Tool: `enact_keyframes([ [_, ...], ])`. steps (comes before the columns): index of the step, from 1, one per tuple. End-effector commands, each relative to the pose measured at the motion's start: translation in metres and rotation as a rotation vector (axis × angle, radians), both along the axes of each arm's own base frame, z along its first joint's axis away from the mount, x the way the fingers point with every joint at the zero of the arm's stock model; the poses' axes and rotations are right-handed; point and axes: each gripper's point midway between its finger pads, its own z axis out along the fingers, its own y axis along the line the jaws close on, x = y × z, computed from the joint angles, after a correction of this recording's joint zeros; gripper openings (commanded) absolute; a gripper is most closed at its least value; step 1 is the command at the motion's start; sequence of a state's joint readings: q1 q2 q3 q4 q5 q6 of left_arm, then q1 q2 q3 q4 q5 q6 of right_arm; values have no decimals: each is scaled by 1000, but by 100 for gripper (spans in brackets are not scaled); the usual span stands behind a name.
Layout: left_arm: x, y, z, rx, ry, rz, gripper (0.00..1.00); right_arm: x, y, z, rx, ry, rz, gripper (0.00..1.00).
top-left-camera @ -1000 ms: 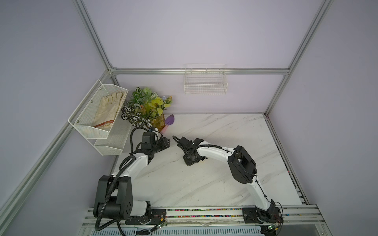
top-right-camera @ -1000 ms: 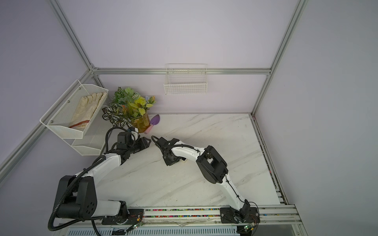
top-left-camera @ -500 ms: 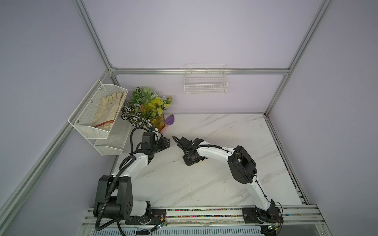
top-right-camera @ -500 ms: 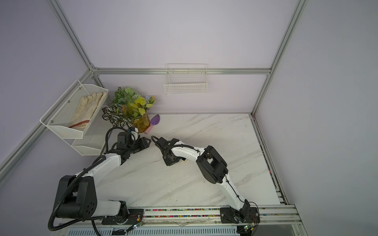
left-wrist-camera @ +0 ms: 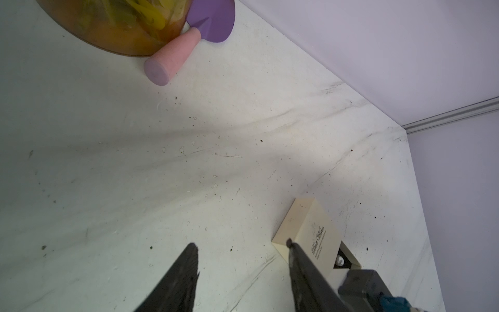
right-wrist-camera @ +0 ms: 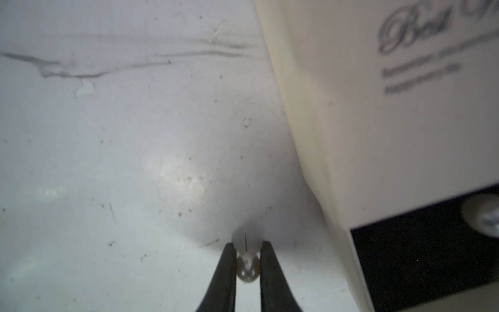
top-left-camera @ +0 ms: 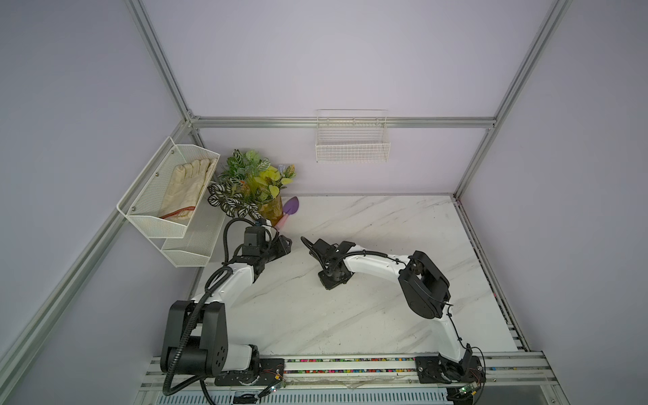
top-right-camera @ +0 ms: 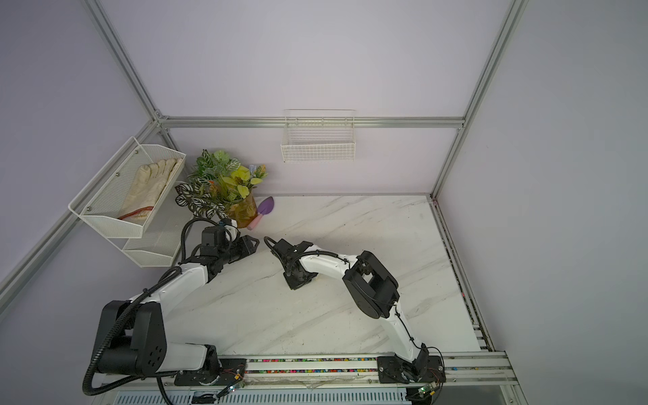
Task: Place the earrings into the drawer-style jewelry box
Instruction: Pick up the earring from the center of the board.
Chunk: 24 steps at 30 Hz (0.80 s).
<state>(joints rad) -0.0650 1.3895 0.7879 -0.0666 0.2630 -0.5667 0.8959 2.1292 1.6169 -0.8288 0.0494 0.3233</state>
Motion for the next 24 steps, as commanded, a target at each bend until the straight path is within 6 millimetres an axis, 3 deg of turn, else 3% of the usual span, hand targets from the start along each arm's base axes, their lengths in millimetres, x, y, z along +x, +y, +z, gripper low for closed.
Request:
enact_keyframes([
  [1,0,-4,3,-31,-21,-11,54,3,1,31,115,-58,45,12],
  [9,-13,-31,0,-49,-14,-95,55,-47,-12,46,274,-88,341,10],
  [19,-43,-63,-23,-55,42,-184,55,-73,-19,43,300,-79,552,11],
  [24,-51,-65,-34,-46,68,-194,55,-84,-18,38,303,-38,600,11],
])
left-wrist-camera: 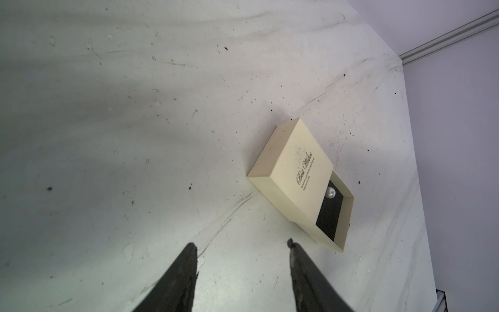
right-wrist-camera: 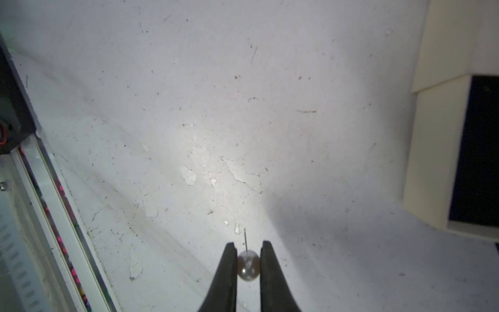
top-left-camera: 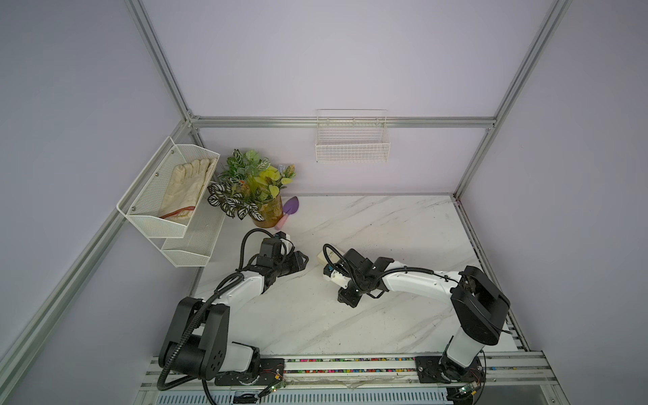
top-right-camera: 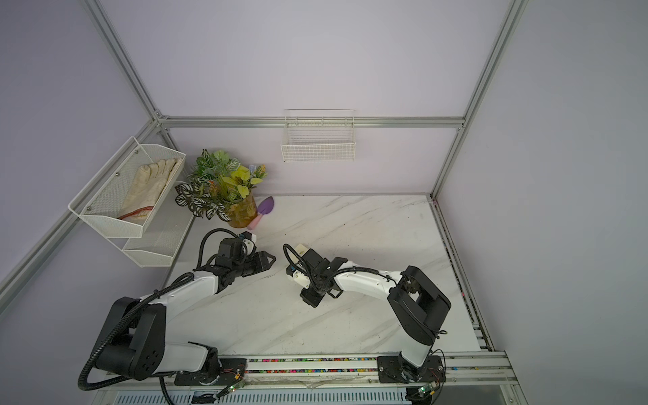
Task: Place the earrings into the drawer-style jewelry box
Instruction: Pick up the earring from the center of the board, then place the earring at the center of the board.
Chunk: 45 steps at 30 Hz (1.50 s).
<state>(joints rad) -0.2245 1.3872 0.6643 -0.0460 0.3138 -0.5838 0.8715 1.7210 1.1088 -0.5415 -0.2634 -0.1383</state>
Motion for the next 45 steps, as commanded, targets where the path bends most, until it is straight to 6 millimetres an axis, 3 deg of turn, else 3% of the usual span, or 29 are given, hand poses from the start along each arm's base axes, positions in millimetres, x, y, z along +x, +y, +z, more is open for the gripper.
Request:
enact_keyframes([
  [1,-5,-1,8,-15,-36,-2,55,-10,7,1,17,-3,96,11],
  [7,-7,11,0,21,-29,61,54,-15,3,-23,-92,25,121,11],
  [18,-9,17,-2,40,-35,83,55,-21,7,-40,-159,21,156,12],
  [24,-9,17,-3,41,-35,87,55,-24,4,-47,-186,34,155,24],
  [29,-7,16,-2,36,-36,84,55,-23,2,-47,-195,26,142,37],
  [45,-3,12,-3,30,-28,68,55,-28,-3,-44,-168,30,99,35],
])
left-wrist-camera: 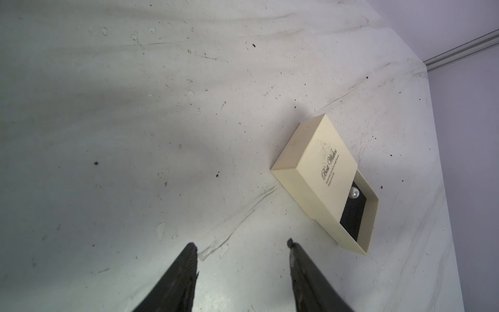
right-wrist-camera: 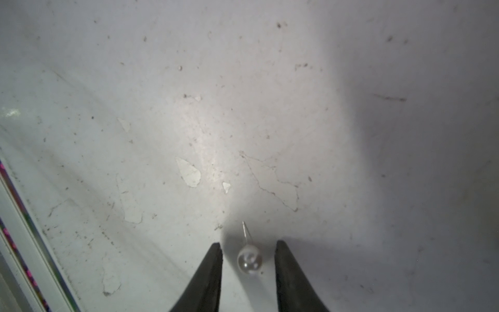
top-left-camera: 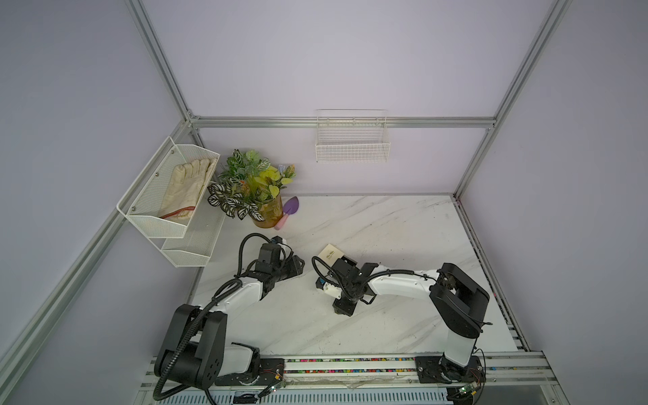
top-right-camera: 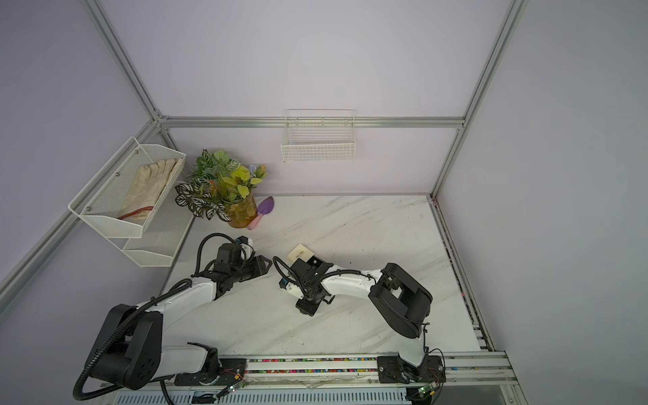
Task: Place the earrings into the drawer-style jewelry box
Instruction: Place the earring at the center of the board.
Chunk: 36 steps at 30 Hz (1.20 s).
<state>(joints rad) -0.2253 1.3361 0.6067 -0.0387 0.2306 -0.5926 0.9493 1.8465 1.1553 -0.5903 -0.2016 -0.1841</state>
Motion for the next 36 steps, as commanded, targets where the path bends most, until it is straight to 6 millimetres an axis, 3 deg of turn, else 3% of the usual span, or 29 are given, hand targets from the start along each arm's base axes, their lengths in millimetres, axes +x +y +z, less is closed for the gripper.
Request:
enact_keyframes([
  [1,5,-4,4,-22,-21,2,55,-8,-10,-5,-31,14,0,35],
  [14,6,-6,3,-29,-13,-2,55,-7,-8,-8,-27,14,-10,32],
  [17,7,-6,4,-31,-16,-2,55,-4,-4,4,14,-3,-37,37],
  [19,8,-6,7,-32,-23,-1,55,-1,2,22,75,-25,-63,40],
  [23,12,-4,17,-25,-56,11,55,25,6,67,183,-128,-271,46],
  [26,17,-2,27,-24,-86,25,55,40,-8,77,180,-127,-537,40],
  [31,29,2,41,-44,-131,51,57,30,-32,74,113,-20,-868,38],
  [34,34,0,44,-55,-140,46,57,18,-26,77,177,69,-906,38],
  [36,35,-3,45,-66,-148,30,57,11,-10,82,262,63,-800,37],
])
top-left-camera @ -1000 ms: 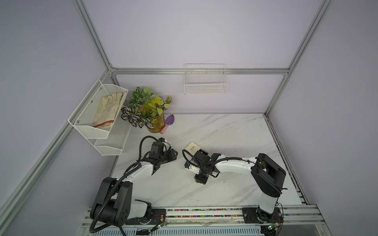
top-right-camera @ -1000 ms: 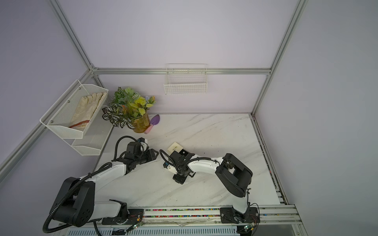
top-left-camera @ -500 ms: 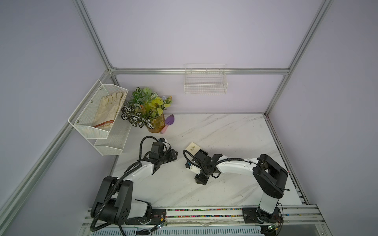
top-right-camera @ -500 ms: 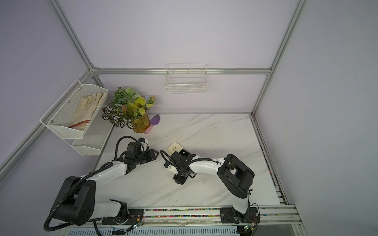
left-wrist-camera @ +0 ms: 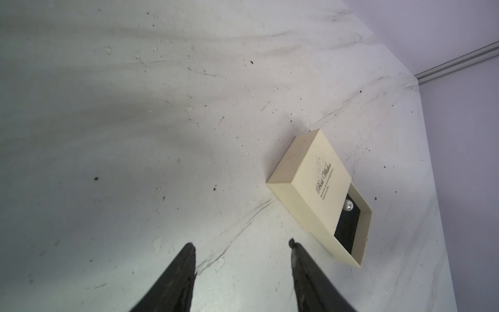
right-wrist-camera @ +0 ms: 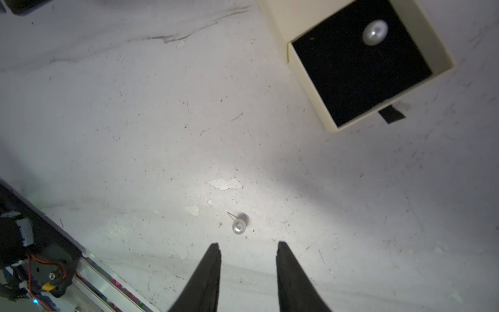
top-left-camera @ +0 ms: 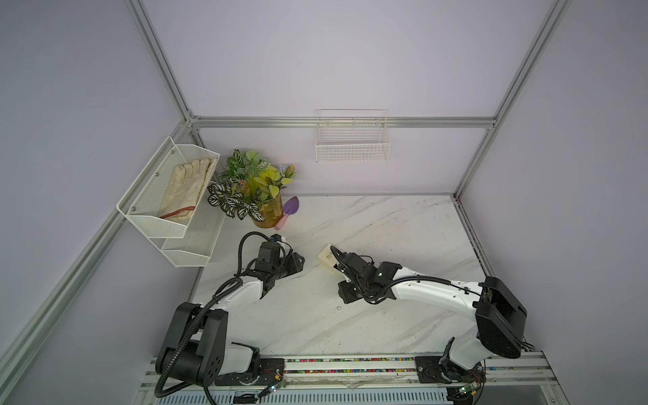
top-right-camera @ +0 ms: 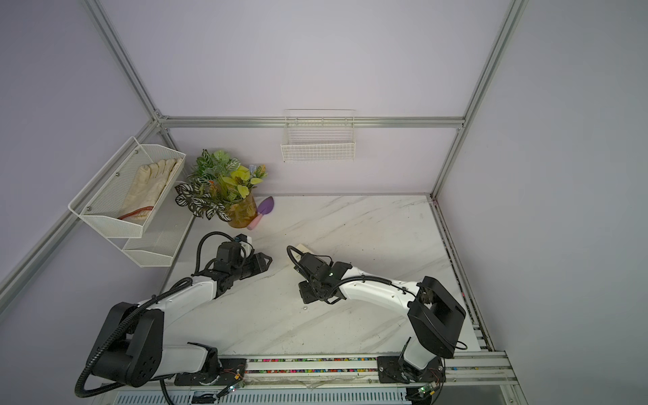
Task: Place the earrings into the drawer-style jewelry box
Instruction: Place the earring at the center of the board, then pick up the earring from the center of the board.
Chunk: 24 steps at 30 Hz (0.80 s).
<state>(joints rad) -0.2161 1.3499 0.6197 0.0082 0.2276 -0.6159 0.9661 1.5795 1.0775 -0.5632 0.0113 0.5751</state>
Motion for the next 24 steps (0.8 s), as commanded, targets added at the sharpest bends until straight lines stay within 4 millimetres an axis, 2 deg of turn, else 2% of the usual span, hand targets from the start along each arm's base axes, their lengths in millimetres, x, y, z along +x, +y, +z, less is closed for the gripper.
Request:
enact_keyframes([
  [1,22,-6,36,-44,-115,-4,57,-11,14,12,131,-43,5,35],
  [2,22,-6,36,-46,-120,-7,57,-7,13,15,142,-111,19,32],
  [4,19,-6,36,-46,-128,-10,57,2,10,22,191,-250,34,34],
  [7,15,-4,37,-44,-132,-7,58,11,8,48,369,-473,35,47],
  [9,13,-3,40,-41,-136,-6,59,14,4,54,393,-590,59,49],
  [10,12,-2,42,-36,-136,-5,60,17,0,51,362,-618,56,50],
  [13,10,2,45,-20,-137,8,64,11,6,43,309,-693,207,50],
  [16,11,7,51,-9,-142,26,66,-1,8,33,289,-795,364,48],
  [18,11,11,55,-1,-148,41,66,-13,10,33,298,-882,481,52],
  [21,13,17,58,9,-151,61,66,-24,16,10,257,-897,633,52],
  [24,14,22,58,18,-146,73,66,-31,18,-7,300,-865,707,51],
])
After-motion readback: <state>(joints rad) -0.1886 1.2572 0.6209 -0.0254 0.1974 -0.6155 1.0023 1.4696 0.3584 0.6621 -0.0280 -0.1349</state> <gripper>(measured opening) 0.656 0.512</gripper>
